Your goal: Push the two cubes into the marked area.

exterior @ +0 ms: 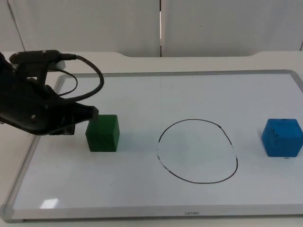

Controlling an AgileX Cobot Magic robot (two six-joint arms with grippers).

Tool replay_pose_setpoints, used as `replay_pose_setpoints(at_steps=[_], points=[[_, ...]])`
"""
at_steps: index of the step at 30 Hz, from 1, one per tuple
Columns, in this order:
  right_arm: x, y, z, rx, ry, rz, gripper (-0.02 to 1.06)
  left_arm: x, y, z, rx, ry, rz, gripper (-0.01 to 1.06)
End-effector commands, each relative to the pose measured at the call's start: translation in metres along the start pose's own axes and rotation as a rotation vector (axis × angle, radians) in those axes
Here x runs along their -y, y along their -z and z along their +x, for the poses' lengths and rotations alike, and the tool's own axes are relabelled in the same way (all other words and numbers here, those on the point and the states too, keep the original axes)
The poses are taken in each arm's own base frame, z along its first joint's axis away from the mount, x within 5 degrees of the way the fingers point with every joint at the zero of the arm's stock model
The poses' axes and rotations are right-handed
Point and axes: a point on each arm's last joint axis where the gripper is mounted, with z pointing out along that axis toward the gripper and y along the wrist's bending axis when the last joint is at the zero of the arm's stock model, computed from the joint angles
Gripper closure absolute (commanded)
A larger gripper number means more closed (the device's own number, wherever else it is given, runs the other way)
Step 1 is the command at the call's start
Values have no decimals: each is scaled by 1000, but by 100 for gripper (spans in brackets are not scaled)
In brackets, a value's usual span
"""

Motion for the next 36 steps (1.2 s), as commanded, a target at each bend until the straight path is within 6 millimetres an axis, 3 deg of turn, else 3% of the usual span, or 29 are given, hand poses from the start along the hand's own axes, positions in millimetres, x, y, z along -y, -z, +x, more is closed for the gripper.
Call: replay_pose_setpoints(at_steps=[1,10,36], points=[[0,0,0,7,-2,5,-1,3,-6,-2,-7,-4,21,101],[0,0,0,7,-2,5,-1,2,-22,2,-49,-4,21,101],[1,1,0,11,1,10,-1,9,-22,-3,-43,33,81,101]])
